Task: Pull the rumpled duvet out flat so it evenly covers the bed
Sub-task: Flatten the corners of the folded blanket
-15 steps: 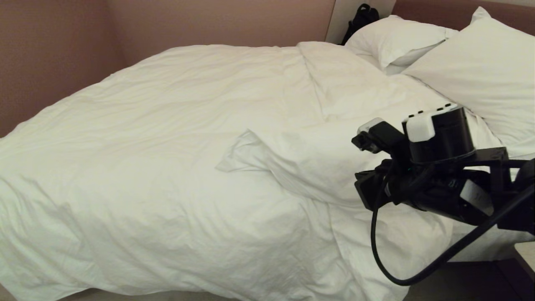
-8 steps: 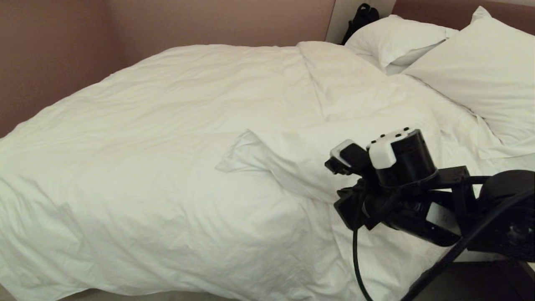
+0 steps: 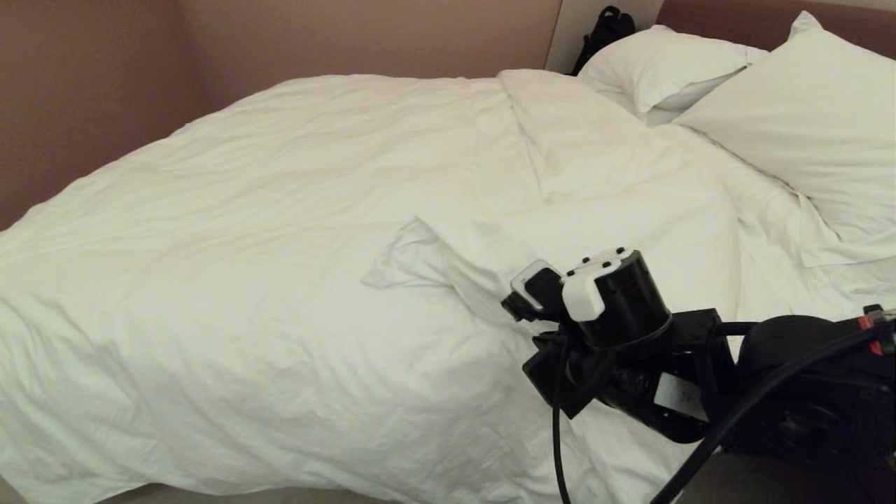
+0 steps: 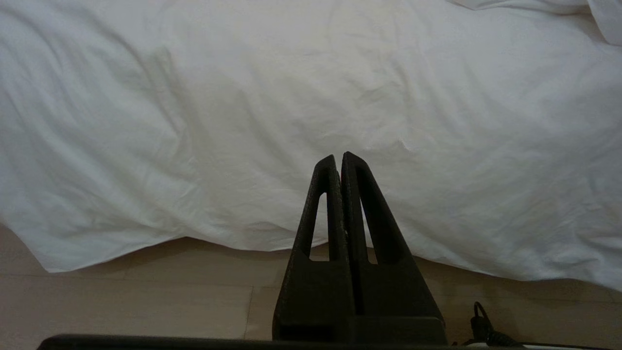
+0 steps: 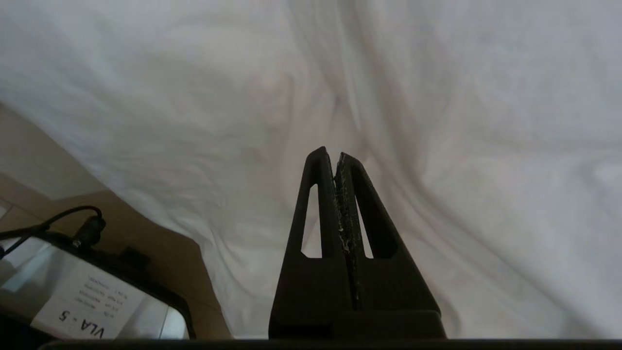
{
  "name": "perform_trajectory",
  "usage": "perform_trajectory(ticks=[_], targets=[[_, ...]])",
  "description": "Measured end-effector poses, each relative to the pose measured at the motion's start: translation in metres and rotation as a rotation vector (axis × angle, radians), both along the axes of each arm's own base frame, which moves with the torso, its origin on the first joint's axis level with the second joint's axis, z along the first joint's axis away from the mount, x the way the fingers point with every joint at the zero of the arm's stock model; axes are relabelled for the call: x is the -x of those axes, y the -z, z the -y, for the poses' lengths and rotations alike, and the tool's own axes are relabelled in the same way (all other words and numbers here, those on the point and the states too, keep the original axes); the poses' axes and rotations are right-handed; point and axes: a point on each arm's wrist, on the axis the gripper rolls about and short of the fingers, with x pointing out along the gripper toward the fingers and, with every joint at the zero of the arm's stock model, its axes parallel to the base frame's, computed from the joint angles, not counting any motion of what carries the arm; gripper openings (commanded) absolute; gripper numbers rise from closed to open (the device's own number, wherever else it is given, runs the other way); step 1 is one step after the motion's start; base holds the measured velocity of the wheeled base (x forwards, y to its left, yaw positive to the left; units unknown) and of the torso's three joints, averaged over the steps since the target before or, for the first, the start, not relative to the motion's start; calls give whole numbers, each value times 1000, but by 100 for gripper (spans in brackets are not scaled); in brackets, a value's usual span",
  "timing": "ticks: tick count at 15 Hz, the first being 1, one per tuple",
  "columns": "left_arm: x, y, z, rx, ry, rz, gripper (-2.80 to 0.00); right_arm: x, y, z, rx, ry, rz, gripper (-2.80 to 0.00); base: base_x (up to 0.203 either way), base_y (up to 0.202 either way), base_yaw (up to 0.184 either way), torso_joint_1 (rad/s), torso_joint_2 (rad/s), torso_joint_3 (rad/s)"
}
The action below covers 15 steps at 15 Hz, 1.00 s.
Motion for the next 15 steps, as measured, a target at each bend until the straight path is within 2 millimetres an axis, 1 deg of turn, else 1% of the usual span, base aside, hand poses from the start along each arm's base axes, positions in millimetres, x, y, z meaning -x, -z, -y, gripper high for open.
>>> perform_trajectory(ticks=[5, 6, 10, 15], targets=[[0, 0, 0, 0, 0, 0, -280, 3, -1, -5, -5, 9, 30, -280, 0, 0, 0, 0, 0, 0], [0, 0, 0, 0, 0, 0, -280, 4, -2, -6, -5, 6, 32, 0, 0, 0, 0, 0, 0, 0], [0, 0, 0, 0, 0, 0, -280, 9, -7, -6, -13, 2, 44, 0, 0, 0, 0, 0, 0, 0], [0, 0, 0, 0, 0, 0, -280, 25, -8, -11, -15, -49, 44, 0, 0, 0, 0, 0, 0, 0]])
